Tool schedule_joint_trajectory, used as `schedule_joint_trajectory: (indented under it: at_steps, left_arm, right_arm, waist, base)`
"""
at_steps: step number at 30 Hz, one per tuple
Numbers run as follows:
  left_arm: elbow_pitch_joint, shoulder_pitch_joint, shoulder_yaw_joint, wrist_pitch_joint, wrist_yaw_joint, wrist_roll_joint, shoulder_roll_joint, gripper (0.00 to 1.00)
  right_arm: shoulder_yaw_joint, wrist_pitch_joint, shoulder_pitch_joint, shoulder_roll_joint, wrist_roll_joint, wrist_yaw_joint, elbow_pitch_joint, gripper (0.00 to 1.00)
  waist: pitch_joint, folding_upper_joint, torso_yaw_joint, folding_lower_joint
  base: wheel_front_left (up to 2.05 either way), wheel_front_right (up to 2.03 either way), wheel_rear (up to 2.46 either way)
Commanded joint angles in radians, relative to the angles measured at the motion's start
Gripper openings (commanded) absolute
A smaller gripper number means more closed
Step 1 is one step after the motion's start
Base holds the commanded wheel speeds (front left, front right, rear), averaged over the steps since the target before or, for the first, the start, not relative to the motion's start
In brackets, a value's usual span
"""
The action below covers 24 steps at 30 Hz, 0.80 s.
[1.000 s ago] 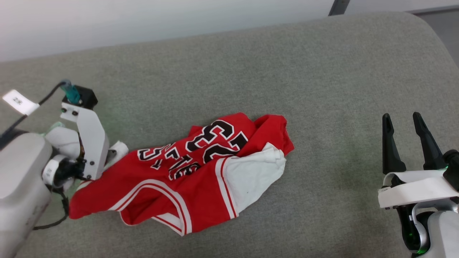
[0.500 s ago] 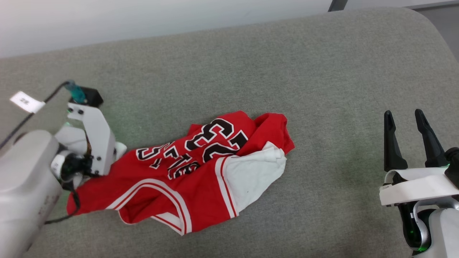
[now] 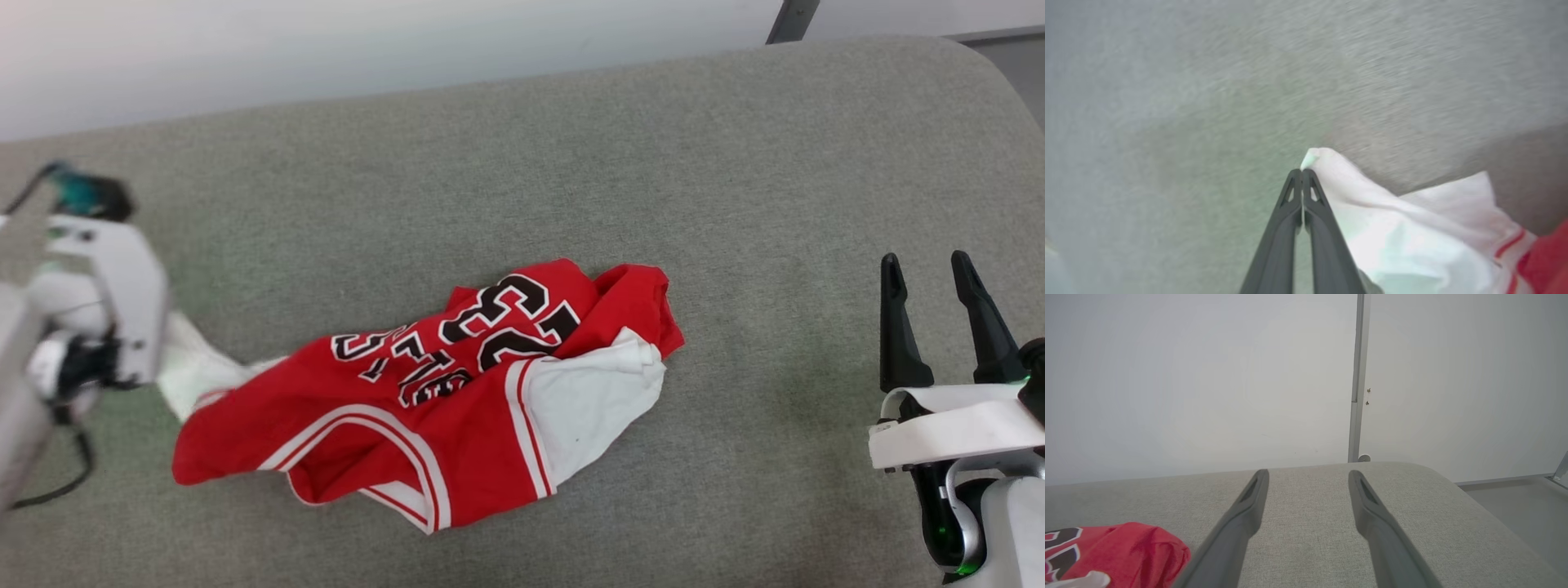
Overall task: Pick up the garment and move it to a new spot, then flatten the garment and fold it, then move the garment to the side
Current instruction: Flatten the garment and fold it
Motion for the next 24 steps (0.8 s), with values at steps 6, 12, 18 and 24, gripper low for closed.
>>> schedule_joint_trajectory:
  at_steps: [6,12,18,24]
  left_arm:
    - [-0.018,0.060,0.012,0.041,0.083,-0.010,0.090,0.00]
    - [-0.089,0.141,0.020,0.070,0.168,-0.028,0.160,0.00]
    - [-0.156,0.232,0.025,0.079,0.244,-0.055,0.207,0.00]
    - [-0.193,0.311,0.048,0.032,0.277,-0.103,0.199,0.00]
  right_arm:
    - [-0.018,0.003,0.020,-0.004,-0.008,-0.001,-0.009,1.00]
    - [-0.027,0.012,0.036,0.000,-0.012,-0.001,-0.020,1.00]
    - [-0.029,0.018,0.035,0.002,-0.015,-0.001,-0.027,1.00]
    - [-0.012,0.023,0.034,0.003,-0.007,-0.001,-0.027,1.00]
  waist:
    - [-0.016,0.0000,0.023,0.0000]
    - [-0.032,0.0000,0.058,0.0000]
    - [-0.043,0.0000,0.083,0.0000]
    - [-0.047,0.0000,0.093,0.0000]
  base:
    - [0.00,0.00,0.00]
    - [0.00,0.00,0.00]
    - [0.00,0.00,0.00]
    - [0.00,0.00,0.00]
